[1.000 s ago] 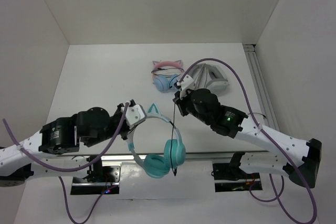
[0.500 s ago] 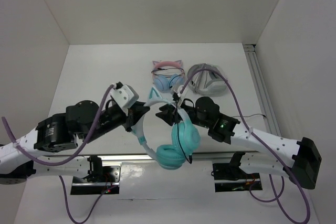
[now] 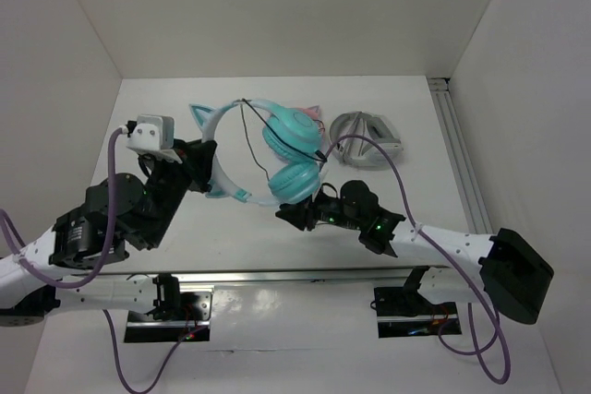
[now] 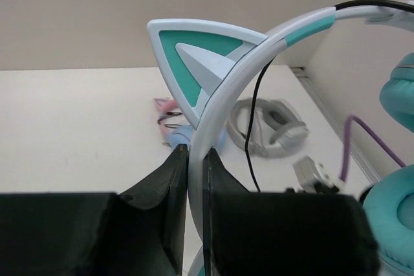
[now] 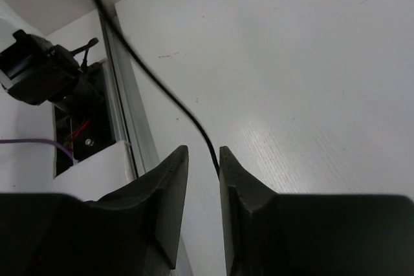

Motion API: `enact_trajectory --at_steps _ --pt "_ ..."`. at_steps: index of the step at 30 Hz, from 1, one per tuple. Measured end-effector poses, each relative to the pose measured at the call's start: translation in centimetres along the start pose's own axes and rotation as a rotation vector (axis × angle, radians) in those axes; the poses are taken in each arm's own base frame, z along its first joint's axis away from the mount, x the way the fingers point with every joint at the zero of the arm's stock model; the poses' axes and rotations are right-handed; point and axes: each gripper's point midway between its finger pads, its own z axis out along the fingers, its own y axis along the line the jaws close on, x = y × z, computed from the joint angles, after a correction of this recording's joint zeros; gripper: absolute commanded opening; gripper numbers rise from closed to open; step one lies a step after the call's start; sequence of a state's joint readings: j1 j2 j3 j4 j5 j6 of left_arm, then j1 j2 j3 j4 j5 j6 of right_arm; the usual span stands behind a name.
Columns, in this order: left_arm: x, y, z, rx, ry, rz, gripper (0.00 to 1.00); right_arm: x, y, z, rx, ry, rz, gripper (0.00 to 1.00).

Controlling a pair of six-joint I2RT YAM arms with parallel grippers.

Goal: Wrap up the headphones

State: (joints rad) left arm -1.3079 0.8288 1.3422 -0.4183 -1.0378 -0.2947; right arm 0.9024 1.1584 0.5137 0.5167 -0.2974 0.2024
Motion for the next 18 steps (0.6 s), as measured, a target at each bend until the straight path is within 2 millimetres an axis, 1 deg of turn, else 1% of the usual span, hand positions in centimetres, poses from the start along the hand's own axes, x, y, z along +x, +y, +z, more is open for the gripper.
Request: enact_trajectory --at_steps 4,6,7,8,9,11,12,15,18 --pt "-0.6 1.5 0.5 -0.135 -0.04 -0.006 0.0 1.0 0.8 -0.2 -0.044 -0.013 0.033 0.24" --pt "-0.8 1.9 0.8 -0.192 -0.055 0.003 0.0 1.3 1.4 -0.1 -0.065 -0.024 0.047 0.24" --pt "-0.8 1.9 1.0 -0.21 -0.058 0.012 0.0 1.4 1.8 -0.1 -0.079 -0.03 0.05 0.26" --pt "-0.8 1.9 1.1 -0.226 -0.061 0.025 0.0 1.5 2.2 0.1 -0.091 -0.034 0.051 0.41" --pt "-0.7 1.9 1.3 -0.237 -0.062 0.037 0.0 1.7 2.6 0.2 -0.102 -0.033 0.06 0.47" --pt "-0.7 1.8 1.4 -0.251 -0.063 0.049 0.0 2.3 3.1 0.7 -0.108 -0.028 0.062 0.56" --pt "-0.7 1.8 1.4 -0.259 -0.062 0.051 0.0 2.6 3.2 1.0 -0.101 -0.022 0.062 0.62" --pt "-1.0 1.8 1.5 -0.268 -0.06 0.056 0.0 3.5 3.3 1.5 -0.049 -0.016 0.042 0.65" --pt "-1.2 1.9 1.4 -0.269 -0.058 0.06 0.0 3.4 2.8 2.0 0.057 -0.04 -0.002 0.65"
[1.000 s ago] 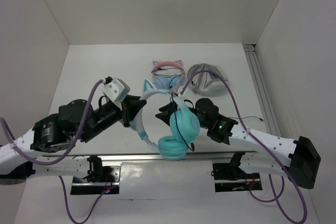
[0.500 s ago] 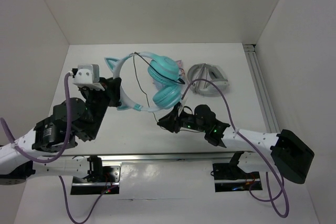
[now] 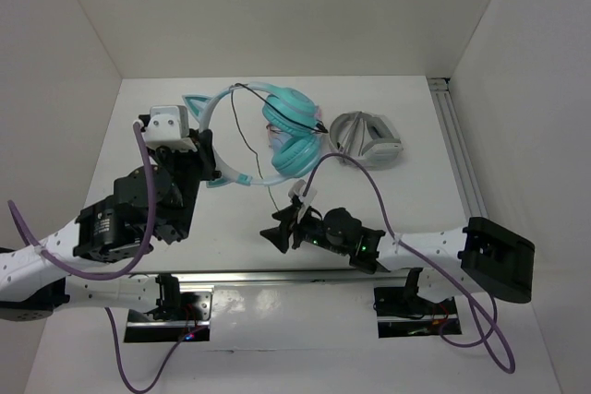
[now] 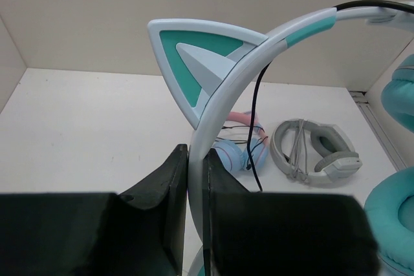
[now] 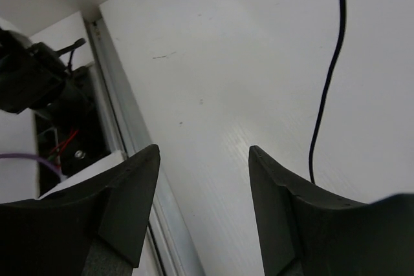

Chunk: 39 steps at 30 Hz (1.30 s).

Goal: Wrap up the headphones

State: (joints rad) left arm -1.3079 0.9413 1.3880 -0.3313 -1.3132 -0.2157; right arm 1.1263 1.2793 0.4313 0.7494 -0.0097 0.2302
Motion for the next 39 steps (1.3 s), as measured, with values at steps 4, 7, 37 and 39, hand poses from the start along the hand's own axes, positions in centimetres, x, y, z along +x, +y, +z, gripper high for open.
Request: enact_trajectory --at_steps 4,7,37,39 --pt "-0.2 0.3 -0.1 -0.002 0.004 0.013 0.0 -0.8 -1.4 0.1 0.135 -0.045 -0.042 0.66" --pt "-0.3 0.5 -0.2 -0.002 0.008 0.014 0.0 -1.4 -2.9 -0.3 0.247 -0.074 -0.059 0.71" --pt "-2.5 6.0 -1.2 -0.126 -0.029 -0.026 0.0 5.6 -2.1 0.8 0.297 0.049 -0.063 0.0" --pt "-2.0 6.2 -1.2 -0.149 -0.038 -0.019 0.0 5.9 0.7 1.0 0.248 0.068 -0.094 0.0"
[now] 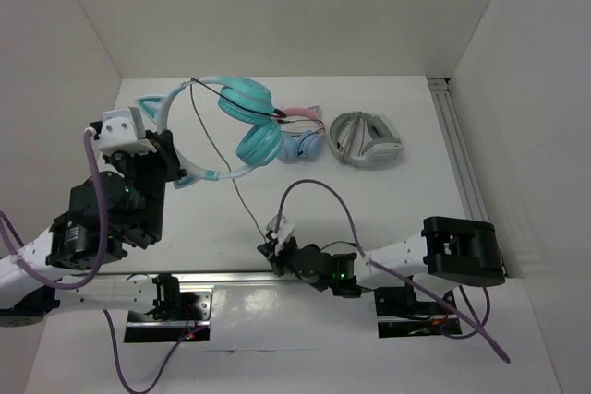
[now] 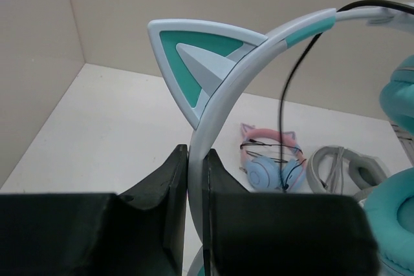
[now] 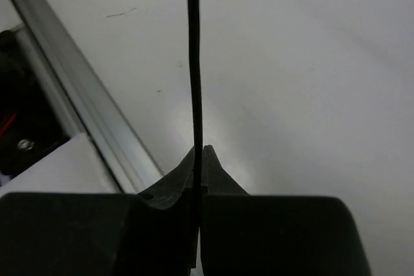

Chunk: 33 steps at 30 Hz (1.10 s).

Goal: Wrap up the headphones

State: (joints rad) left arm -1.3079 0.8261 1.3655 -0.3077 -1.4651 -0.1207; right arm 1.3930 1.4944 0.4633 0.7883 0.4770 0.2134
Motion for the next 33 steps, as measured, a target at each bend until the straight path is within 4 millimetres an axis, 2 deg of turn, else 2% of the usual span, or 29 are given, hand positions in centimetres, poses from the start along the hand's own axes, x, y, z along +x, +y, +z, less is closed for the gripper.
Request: enact_trajectory --at_steps 5,8,13,15,18,21,24,29,33 --pt "1.2 -0.8 0.5 -0.036 0.002 0.057 0.0 -1.3 7.2 -2.1 -0.087 0.001 -0.092 0.0" --pt "2.0 -0.8 1.3 -0.093 0.0 0.1 0.0 -2.8 9.9 -4.2 -0.089 -0.018 -0.136 0.0" --pt "6.1 0.5 3.6 -0.188 0.029 0.239 0.0 -6.6 13.6 -8.1 -0.058 -0.068 -0.192 0.0" --pt "8.1 1.6 5.0 -0.212 0.077 0.294 0.0 -8.0 13.4 -8.8 -0.014 -0.081 -0.2 0.0" --pt "10.7 2.9 7.3 -0.241 0.176 0.329 0.0 -9.1 10.9 -8.7 0.095 -0.081 -0.224 0.0" --pt "13.2 2.9 8.8 -0.227 0.261 0.343 0.0 -9.6 8.5 -8.4 0.171 -0.072 -0.251 0.0" --pt "15.1 2.3 9.8 -0.179 0.334 0.353 0.0 -10.3 7.6 -8.7 0.192 -0.076 -0.264 0.0" --pt "17.1 1.5 11.0 -0.137 0.412 0.372 0.0 -11.5 6.7 -9.1 0.218 -0.073 -0.319 0.0" --pt "18.1 1.0 10.8 -0.085 0.457 0.401 0.0 -13.4 5.7 -8.7 0.256 -0.072 -0.348 0.0"
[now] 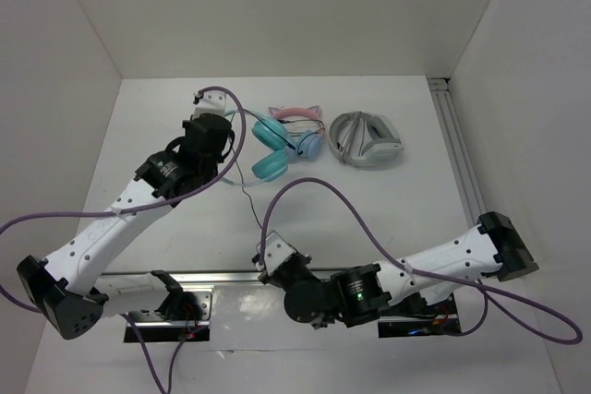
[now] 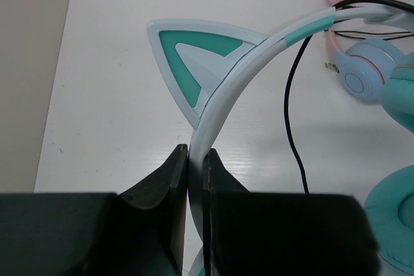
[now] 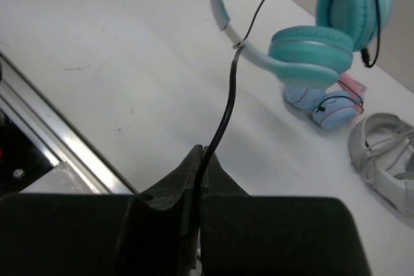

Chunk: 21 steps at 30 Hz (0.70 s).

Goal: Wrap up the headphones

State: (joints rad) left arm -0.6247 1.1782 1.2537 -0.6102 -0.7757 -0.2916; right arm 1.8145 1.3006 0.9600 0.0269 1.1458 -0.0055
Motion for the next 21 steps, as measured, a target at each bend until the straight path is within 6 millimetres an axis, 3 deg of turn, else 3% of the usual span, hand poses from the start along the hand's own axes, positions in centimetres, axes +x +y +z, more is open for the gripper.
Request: enact_trajectory --at_steps 7,11,16,21 --pt "2.3 -1.4 -1.1 0.052 0.027 0.1 0.0 -3.7 -3.1 0.1 0.025 -0.033 -0.015 0.0" --pt "5.3 -2.3 -2.4 0.143 0.052 0.172 0.0 -5.8 -5.4 1.1 0.072 -0.043 -0.029 0.0" --pt "7.7 -2.4 -5.0 0.291 0.037 0.233 0.0 -5.2 -10.7 3.8 0.201 0.008 -0.108 0.0" --pt "8.4 -5.0 -6.9 0.412 0.026 0.292 0.0 -4.3 -15.4 6.2 0.288 0.061 -0.17 0.02"
